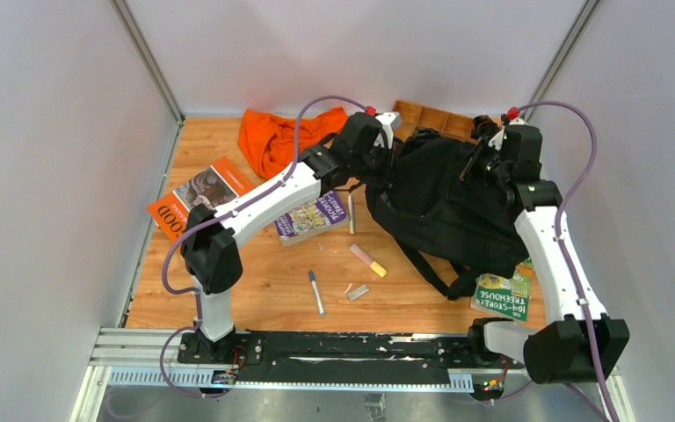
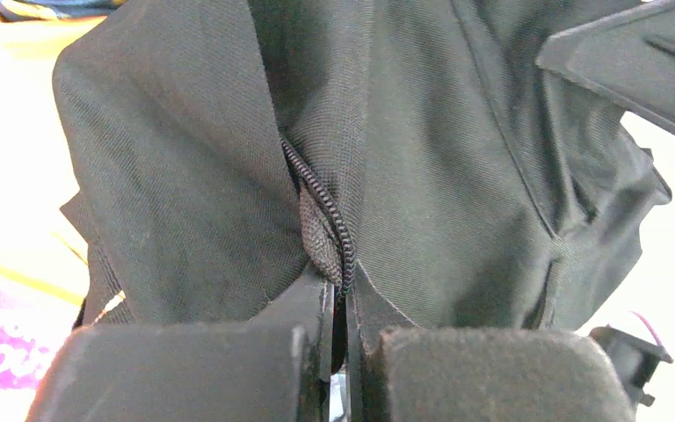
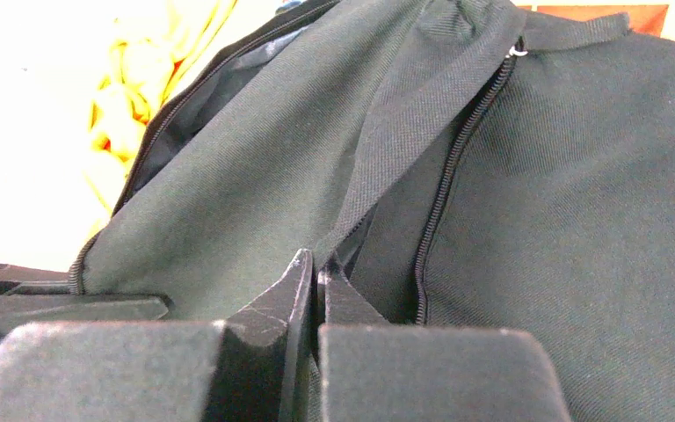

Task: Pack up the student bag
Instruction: Pick up the student bag at the center of the board.

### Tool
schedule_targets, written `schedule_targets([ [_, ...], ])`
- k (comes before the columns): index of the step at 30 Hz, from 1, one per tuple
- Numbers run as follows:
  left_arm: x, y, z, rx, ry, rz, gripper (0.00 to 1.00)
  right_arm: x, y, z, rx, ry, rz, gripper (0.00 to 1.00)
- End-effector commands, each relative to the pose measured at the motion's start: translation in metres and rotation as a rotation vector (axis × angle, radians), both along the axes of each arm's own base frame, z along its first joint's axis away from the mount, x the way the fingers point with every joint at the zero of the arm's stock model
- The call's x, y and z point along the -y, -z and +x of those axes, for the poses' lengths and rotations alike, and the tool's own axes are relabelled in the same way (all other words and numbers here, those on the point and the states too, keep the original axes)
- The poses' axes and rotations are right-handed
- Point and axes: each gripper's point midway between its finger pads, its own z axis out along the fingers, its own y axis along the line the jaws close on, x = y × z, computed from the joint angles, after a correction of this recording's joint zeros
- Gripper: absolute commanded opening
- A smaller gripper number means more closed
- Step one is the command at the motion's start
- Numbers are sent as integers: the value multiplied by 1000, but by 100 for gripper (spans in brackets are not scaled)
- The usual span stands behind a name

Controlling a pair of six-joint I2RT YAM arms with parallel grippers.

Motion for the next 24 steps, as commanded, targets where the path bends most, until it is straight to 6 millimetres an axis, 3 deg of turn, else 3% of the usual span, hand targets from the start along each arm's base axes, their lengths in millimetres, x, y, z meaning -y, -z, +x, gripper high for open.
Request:
schedule_targets([
  [1, 12, 8, 32, 29, -69, -31, 0, 19, -47, 39, 181, 58, -69, 0],
  [4, 23, 19, 41, 18, -65, -59, 0, 25, -53, 40, 183, 80, -99, 0],
  [8, 32, 22, 30, -10, -2, -110, 0, 5, -80, 21, 262, -8, -116, 0],
  [12, 33, 7, 19, -13, 27, -148, 0, -5, -111, 1, 353, -60, -110, 0],
  [15, 30, -13, 15, 28, 26, -176, 0, -1, -126, -4, 402, -53, -143, 0],
  [19, 29, -29, 28, 96, -30, -197, 0, 18, -118, 13, 396, 35, -220, 0],
  [24, 30, -12, 61, 154, -122, -120, 0, 37, -81, 55, 329, 112, -316, 0],
])
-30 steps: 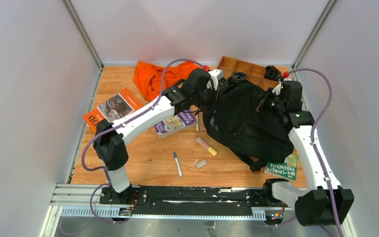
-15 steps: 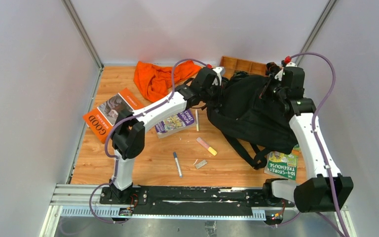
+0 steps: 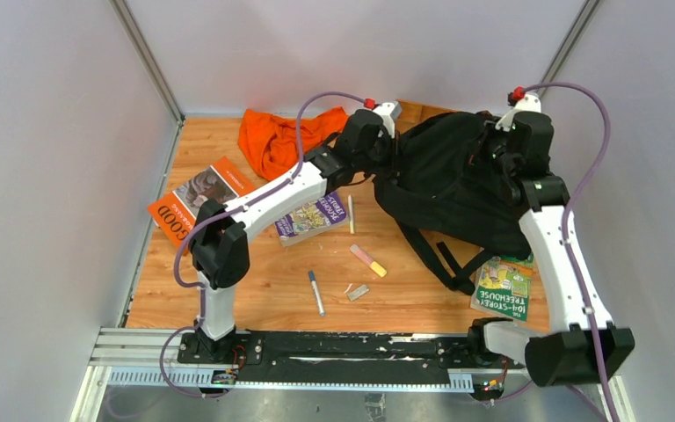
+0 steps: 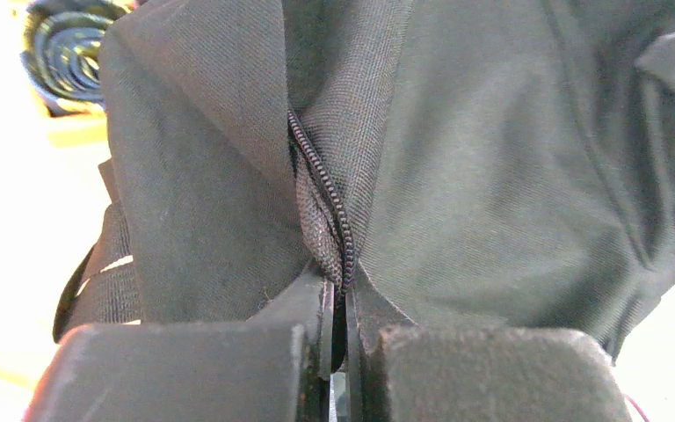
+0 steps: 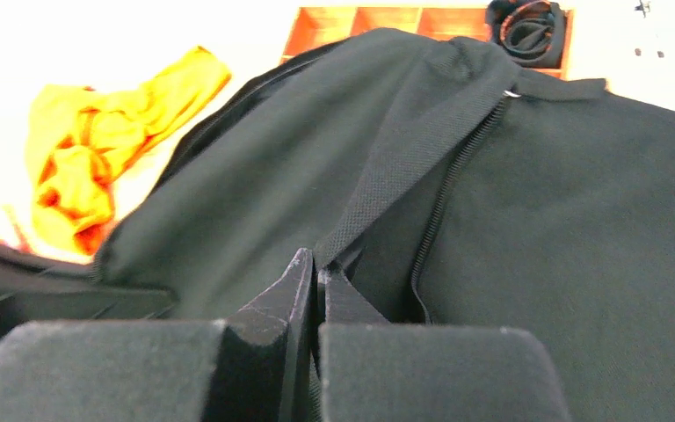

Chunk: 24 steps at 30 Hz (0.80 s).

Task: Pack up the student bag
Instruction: Pick up the student bag at the center of the board, then place the student bag at the center of the board.

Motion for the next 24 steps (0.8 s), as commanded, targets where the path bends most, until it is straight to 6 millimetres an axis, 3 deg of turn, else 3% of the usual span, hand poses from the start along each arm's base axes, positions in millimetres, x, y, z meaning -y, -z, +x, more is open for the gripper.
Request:
schedule_targets([
  [1, 5, -1, 29, 96, -85, 27, 0, 20, 1, 49, 73, 105, -107, 0],
  [6, 11, 35, 43, 81, -102, 70, 0, 9, 60, 66, -95, 63, -78, 1],
  [7, 12, 44, 45, 72, -104, 88, 0, 8, 73, 66, -131, 63, -70, 5],
  [8, 12, 56, 47, 56, -100, 119, 9, 7, 82, 65, -163, 67, -64, 12],
  [11, 8, 84, 48, -5, -71, 235, 56, -2, 98, 59, -241, 34, -26, 39],
  [12, 6, 86, 49, -7, -72, 259, 69, -3, 100, 56, -254, 28, -19, 47],
  [13, 4, 83, 49, -3, -73, 269, 80, -6, 98, 52, -260, 17, -6, 54],
  [16, -8, 55, 50, 55, -101, 271, 95, -14, 94, 39, -274, -18, 30, 66],
  [20, -32, 14, 45, 139, -138, 296, 97, -17, 87, 12, -281, -36, 60, 70],
  [24, -65, -21, 30, 206, -188, 309, 97, 0, 90, -27, -281, 34, 19, 71],
])
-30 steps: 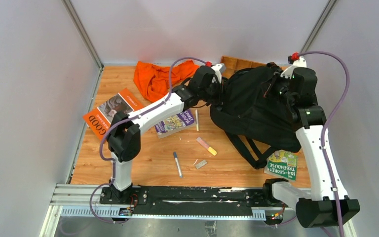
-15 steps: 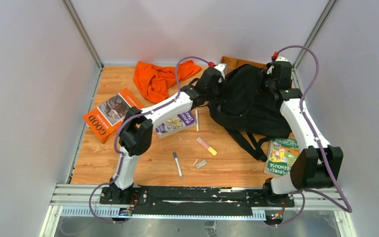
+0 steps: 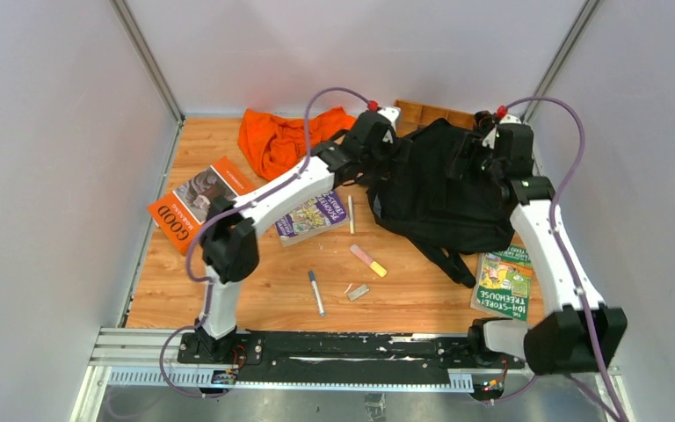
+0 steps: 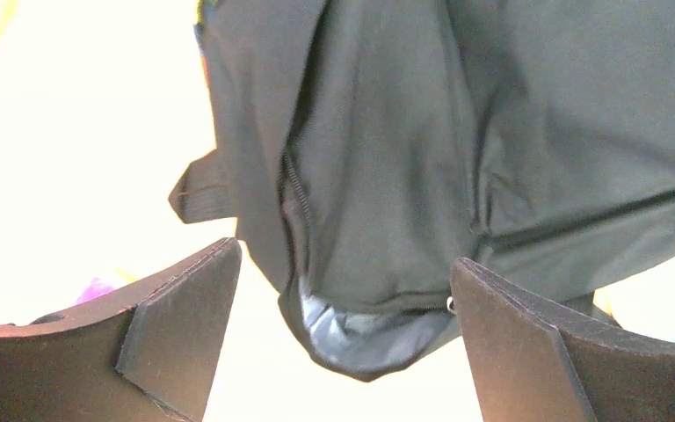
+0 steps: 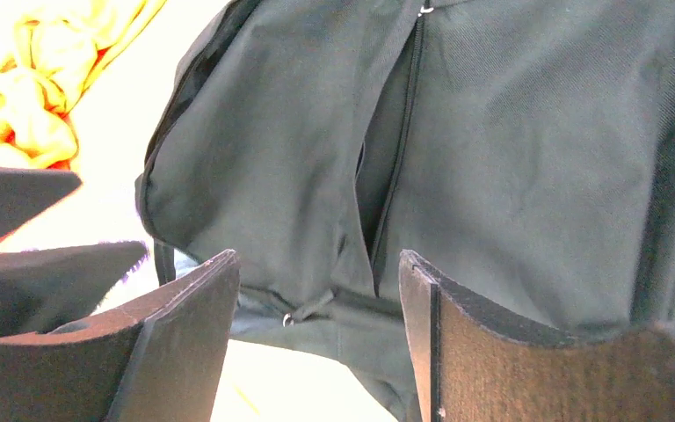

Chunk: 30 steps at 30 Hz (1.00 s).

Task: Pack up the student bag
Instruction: Place the student bag at the center of the board, then pick up the book from the center of the board.

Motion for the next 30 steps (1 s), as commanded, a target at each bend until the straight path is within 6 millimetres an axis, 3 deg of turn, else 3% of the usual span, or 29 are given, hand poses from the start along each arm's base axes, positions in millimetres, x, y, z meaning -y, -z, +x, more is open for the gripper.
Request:
schedule_targets([
  [1, -42, -81, -13, 168, -52, -13, 97, 14, 5, -54, -29, 61, -38, 71],
  [5, -70, -80, -36, 171, -67, 5, 97, 42, 24, -102, -65, 170, -117, 73],
  [9, -82, -65, -61, 123, -45, -17, 97, 55, 67, -153, -208, 284, -106, 70],
  [14, -86, -45, -91, 35, -22, -93, 97, 65, 122, -200, -421, 496, -50, 68],
  [18, -92, -30, -109, -14, -8, -105, 97, 71, 146, -210, -528, 622, -33, 68],
  [21, -100, -25, -114, -15, -19, -88, 97, 71, 160, -201, -557, 649, -14, 67],
  [25, -107, -31, -114, 10, -32, -83, 98, 81, 187, -201, -610, 690, -86, 67],
  [30, -108, -35, -113, 25, -30, -82, 98, 105, 196, -202, -619, 764, -226, 66],
])
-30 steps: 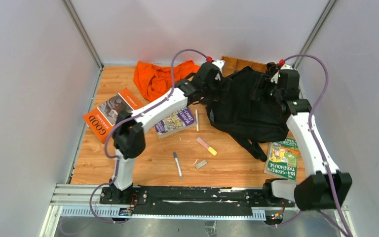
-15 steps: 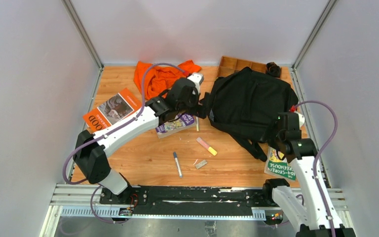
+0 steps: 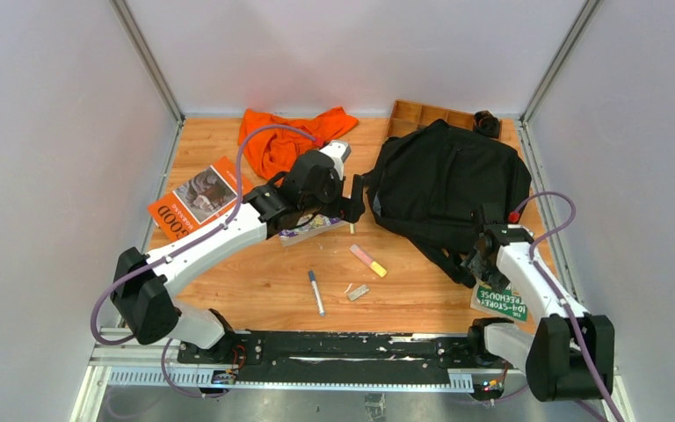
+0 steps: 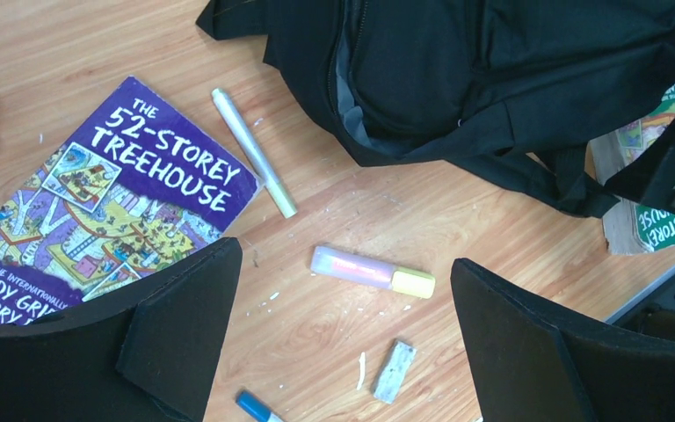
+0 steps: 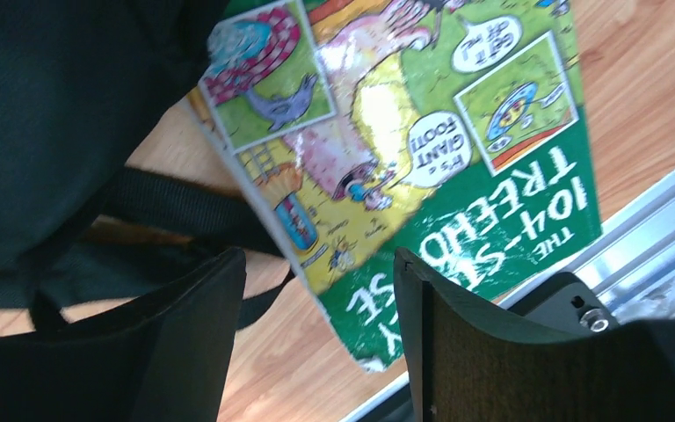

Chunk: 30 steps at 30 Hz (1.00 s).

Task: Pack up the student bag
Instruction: Pick up the book from the center of the board.

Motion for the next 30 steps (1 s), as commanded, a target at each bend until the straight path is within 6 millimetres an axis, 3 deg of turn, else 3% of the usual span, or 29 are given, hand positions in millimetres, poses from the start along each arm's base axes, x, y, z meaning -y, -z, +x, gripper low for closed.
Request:
schedule_targets([
  [1, 2, -12, 2, 40, 0, -24, 98, 30, 4, 6, 17, 74, -160, 66],
  [9, 4, -11, 0, 26, 2, -32, 98, 26, 34, 17, -66, 66, -124, 62],
  [11, 2, -11, 0, 31, -4, -28, 98, 23, 42, 17, -90, 72, -87, 52],
  [15, -3, -12, 0, 36, -17, -18, 98, 28, 50, 11, -123, 137, -40, 6],
  [17, -3, -12, -1, 36, -18, -18, 98, 28, 49, 9, -115, 145, -30, 0],
  [23, -6, -14, -2, 38, -22, -13, 98, 23, 21, -1, -26, 174, -2, 0],
  [30, -5, -18, 2, 49, -19, -4, 98, 27, -47, -10, 181, 161, -30, 0],
])
